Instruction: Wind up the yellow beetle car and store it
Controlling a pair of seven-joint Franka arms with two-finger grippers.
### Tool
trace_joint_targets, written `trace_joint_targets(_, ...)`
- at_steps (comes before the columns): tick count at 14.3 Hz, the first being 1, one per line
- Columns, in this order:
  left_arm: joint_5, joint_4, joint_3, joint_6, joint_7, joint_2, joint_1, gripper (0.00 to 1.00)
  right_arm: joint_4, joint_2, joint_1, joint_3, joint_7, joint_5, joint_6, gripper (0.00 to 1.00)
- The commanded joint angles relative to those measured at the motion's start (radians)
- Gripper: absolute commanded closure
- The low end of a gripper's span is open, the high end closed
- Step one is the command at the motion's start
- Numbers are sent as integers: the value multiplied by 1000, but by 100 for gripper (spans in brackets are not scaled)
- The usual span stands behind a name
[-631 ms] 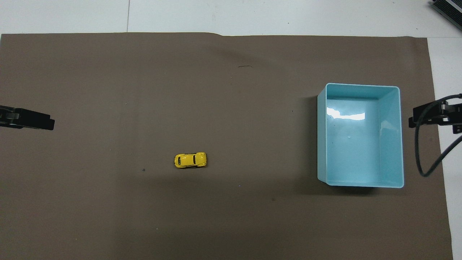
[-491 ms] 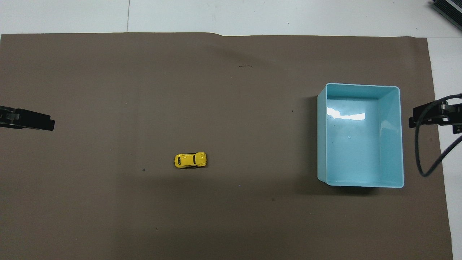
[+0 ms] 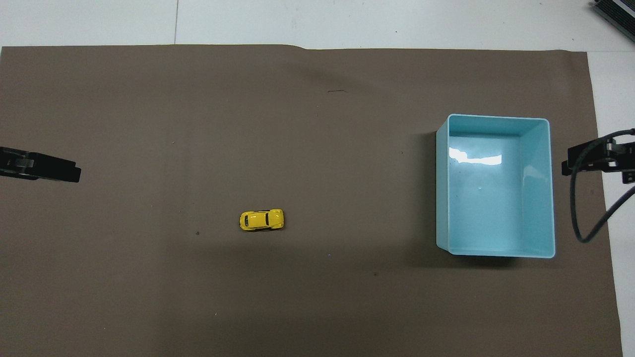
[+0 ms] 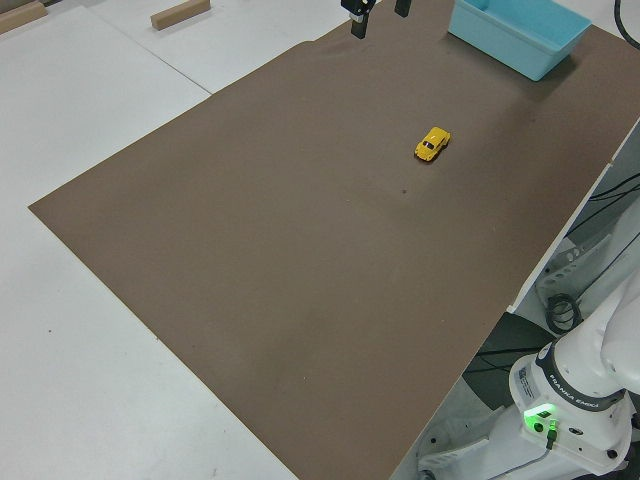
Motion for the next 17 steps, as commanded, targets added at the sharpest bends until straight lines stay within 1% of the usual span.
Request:
trace_joint_targets(1,7,-40,0,-2,3,-32,-7,0,-8,-11,-7,5,-21,7,1,0)
trace_joint_targets(7,2,-41,-1,7,0,-31,-8,0,-8,-11,-7,5,-21,7,1,0)
trace_joint_targets(9,2,-41,-1,6,-34,-26,-8,0,-8,-10,-7,5,-21,7,1,0)
trace_joint_targets(14,2,-63,-1,20,-218,-12,-33,0,-8,-11,-7,5,-21,7,1,0)
trace_joint_targets(16,-5,-78,-1,35,-362,-3,-54,0,-8,-11,-7,3,-21,7,1,0)
trace_joint_targets(17,-21,-96,-1,56,-472,-3,-63,0,-8,-11,-7,5,-21,7,1,0)
